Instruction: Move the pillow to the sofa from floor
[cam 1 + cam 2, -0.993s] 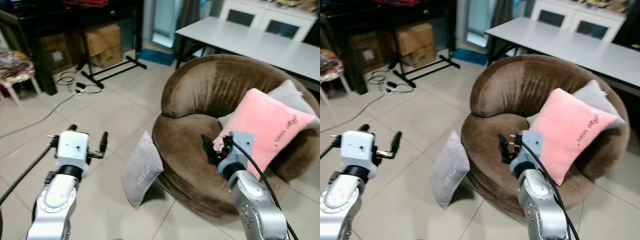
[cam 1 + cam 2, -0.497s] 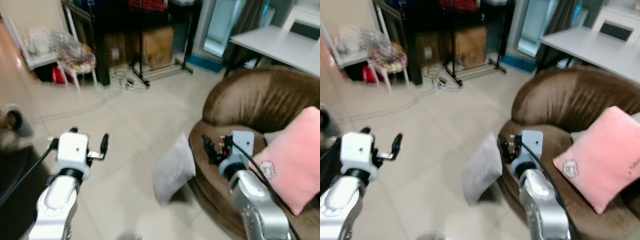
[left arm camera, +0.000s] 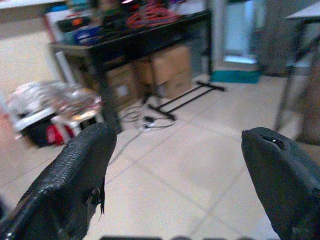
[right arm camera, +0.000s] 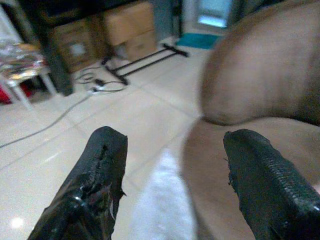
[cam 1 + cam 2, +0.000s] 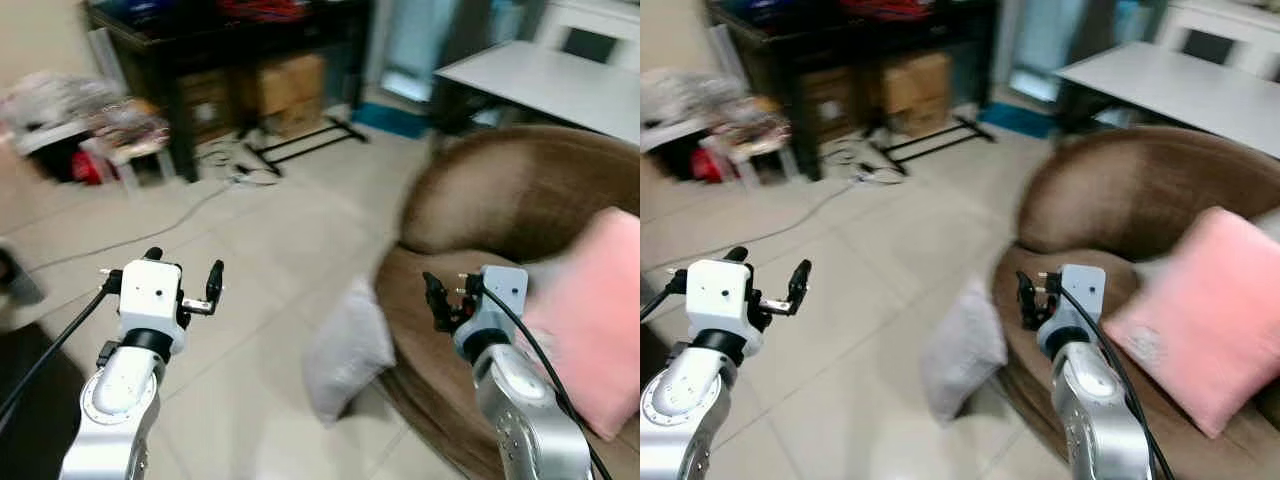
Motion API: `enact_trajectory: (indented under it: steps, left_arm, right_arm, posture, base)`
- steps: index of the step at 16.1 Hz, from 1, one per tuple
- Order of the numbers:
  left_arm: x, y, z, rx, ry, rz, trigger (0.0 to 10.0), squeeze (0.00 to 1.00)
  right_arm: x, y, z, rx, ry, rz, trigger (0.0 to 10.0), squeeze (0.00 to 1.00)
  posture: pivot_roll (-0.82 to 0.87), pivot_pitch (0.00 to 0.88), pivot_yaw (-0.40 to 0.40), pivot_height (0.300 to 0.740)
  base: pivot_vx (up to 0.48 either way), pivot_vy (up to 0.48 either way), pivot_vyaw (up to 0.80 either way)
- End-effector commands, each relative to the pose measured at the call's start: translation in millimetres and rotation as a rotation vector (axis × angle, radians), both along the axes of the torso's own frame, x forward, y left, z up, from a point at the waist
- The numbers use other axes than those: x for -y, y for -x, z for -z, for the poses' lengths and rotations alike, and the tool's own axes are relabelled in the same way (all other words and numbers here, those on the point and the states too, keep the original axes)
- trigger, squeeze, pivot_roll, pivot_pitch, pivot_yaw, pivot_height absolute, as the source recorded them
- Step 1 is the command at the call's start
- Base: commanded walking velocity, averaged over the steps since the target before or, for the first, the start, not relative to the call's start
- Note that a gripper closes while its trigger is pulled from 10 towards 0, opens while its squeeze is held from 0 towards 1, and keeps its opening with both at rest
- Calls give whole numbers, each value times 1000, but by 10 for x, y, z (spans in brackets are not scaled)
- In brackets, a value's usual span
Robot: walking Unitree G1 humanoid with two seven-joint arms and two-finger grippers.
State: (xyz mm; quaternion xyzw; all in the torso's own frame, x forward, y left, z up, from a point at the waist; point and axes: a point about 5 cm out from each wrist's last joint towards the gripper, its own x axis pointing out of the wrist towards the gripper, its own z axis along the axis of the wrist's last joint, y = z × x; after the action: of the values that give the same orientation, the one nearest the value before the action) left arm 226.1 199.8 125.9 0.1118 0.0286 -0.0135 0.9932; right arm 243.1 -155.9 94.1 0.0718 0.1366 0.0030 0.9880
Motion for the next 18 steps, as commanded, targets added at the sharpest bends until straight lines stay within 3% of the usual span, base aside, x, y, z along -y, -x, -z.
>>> enact_trajectory:
  steps: [1,18]
  left_arm:
    - [-32,6,-13,4,-8,-2,10000,0]
    - [-31,-32,5,4,-19,15,10000,0]
  right_arm:
    - [-19,-6,-17,5,-5,-1,10000,0]
    - [21,-11,-14,9,8,12,10000,0]
  posture:
    - [-13,0,-52,740]
    - [-17,0,-50,740]
  base:
    - [311,0,0]
    - [308,0,0]
